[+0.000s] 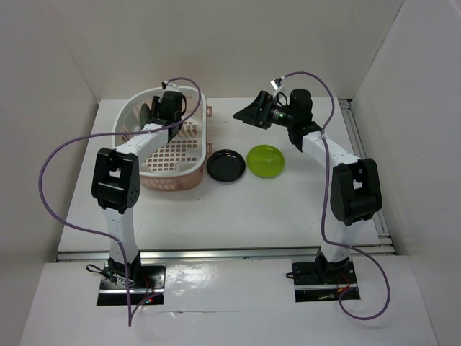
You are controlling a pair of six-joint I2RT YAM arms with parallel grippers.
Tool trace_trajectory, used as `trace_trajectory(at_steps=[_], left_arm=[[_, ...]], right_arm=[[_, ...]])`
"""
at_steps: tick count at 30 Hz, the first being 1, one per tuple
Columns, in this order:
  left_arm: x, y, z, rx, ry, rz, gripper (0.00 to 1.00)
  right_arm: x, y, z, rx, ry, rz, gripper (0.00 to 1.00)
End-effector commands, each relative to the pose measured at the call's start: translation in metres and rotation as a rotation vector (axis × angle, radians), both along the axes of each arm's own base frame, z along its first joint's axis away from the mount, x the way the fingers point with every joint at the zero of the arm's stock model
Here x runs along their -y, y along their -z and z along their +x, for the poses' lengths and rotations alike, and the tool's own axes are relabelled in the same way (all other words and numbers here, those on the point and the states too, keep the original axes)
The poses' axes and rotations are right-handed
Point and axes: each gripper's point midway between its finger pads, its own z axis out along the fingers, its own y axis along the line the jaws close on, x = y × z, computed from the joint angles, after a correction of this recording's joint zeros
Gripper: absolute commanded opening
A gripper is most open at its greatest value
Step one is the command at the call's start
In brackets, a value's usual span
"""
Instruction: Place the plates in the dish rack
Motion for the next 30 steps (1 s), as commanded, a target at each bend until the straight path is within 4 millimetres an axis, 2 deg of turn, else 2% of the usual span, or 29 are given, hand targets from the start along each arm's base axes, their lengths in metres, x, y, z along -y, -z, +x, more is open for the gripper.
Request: trace_trajectory(at_steps=[1, 4, 6, 7, 8, 9, 10, 11, 12, 13, 14, 15, 16, 17, 18, 19, 20, 21, 22, 23, 24, 26, 27, 28, 30], left_arm=[[0.005, -0.026, 0.011, 0.087, 0.010, -0.060, 0.43], [0.004, -0.033, 0.010, 0.101, 0.011, -0.063, 0.52], [0.006, -0.045, 0.011, 0.125, 0.022, -0.075, 0.61], [0.008, -0.048, 0.010, 0.121, 0.036, -0.081, 0.65], [0.012, -0.059, 0.009, 0.137, 0.048, -0.113, 0.73], [0.012, -0.068, 0.009, 0.164, 0.044, -0.130, 0.76], [0.017, -0.067, 0.007, 0.147, 0.072, -0.154, 0.81], [0.021, -0.078, 0.006, 0.172, 0.078, -0.188, 0.86], [0.029, -0.098, 0.003, 0.204, 0.107, -0.215, 0.92], [0.033, -0.106, 0.001, 0.212, 0.129, -0.238, 0.96], [0.046, -0.114, -0.002, 0.211, 0.159, -0.298, 0.96], [0.063, -0.119, -0.006, 0.206, 0.199, -0.341, 0.96], [0.074, -0.132, -0.012, 0.220, 0.237, -0.390, 0.98], [0.105, -0.136, -0.020, 0.201, 0.309, -0.482, 1.00], [0.122, -0.141, -0.025, 0.195, 0.346, -0.522, 1.00], [0.138, -0.137, -0.030, 0.172, 0.379, -0.557, 1.00], [0.174, -0.146, -0.044, 0.158, 0.473, -0.628, 1.00], [0.193, -0.153, -0.054, 0.145, 0.530, -0.648, 1.00], [0.211, -0.151, -0.062, 0.119, 0.571, -0.673, 1.00], [0.230, -0.152, -0.072, 0.093, 0.625, -0.689, 1.00], [0.258, -0.152, -0.086, 0.069, 0.691, -0.699, 1.00], [0.284, -0.150, -0.103, 0.031, 0.753, -0.721, 1.00], [0.303, -0.150, -0.116, 0.010, 0.803, -0.731, 1.00], [0.312, -0.150, -0.122, -0.001, 0.828, -0.737, 1.00], [0.330, -0.150, -0.136, -0.017, 0.869, -0.739, 1.00]], right_arm=[[-0.003, -0.009, -0.003, 0.056, -0.017, 0.016, 1.00], [-0.002, -0.007, -0.002, 0.053, -0.009, 0.008, 1.00], [-0.001, -0.004, 0.000, 0.052, 0.001, -0.001, 1.00], [0.001, -0.001, 0.004, 0.057, 0.022, -0.017, 1.00], [0.004, 0.003, 0.009, 0.043, 0.053, -0.040, 1.00], [0.004, 0.005, 0.008, 0.037, 0.050, -0.061, 1.00], [0.011, 0.013, 0.018, 0.056, 0.107, -0.117, 1.00], [0.017, 0.024, 0.017, 0.019, 0.129, -0.164, 1.00], [0.022, 0.028, 0.018, 0.022, 0.154, -0.198, 1.00], [0.031, 0.031, 0.024, 0.024, 0.217, -0.242, 1.00], [0.037, 0.035, 0.019, 0.034, 0.232, -0.281, 1.00], [0.044, 0.052, 0.012, 0.008, 0.246, -0.315, 1.00], [0.051, 0.059, 0.008, -0.003, 0.276, -0.344, 1.00], [0.064, 0.057, 0.006, 0.009, 0.346, -0.379, 1.00], [0.073, 0.079, -0.005, -0.042, 0.370, -0.417, 1.00], [0.086, 0.085, -0.008, -0.061, 0.413, -0.437, 1.00], [0.110, 0.078, -0.009, -0.069, 0.498, -0.432, 1.00], [0.123, 0.080, -0.012, -0.081, 0.543, -0.427, 1.00], [0.137, 0.099, -0.024, -0.125, 0.572, -0.436, 1.00], [0.157, 0.099, -0.025, -0.134, 0.640, -0.430, 1.00], [0.169, 0.092, -0.030, -0.111, 0.687, -0.427, 1.00], [0.182, 0.114, -0.041, -0.165, 0.713, -0.455, 0.99], [0.189, 0.122, -0.044, -0.189, 0.731, -0.469, 0.97], [0.189, 0.138, -0.050, -0.226, 0.723, -0.486, 0.96], [0.187, 0.150, -0.051, -0.268, 0.714, -0.475, 0.96]])
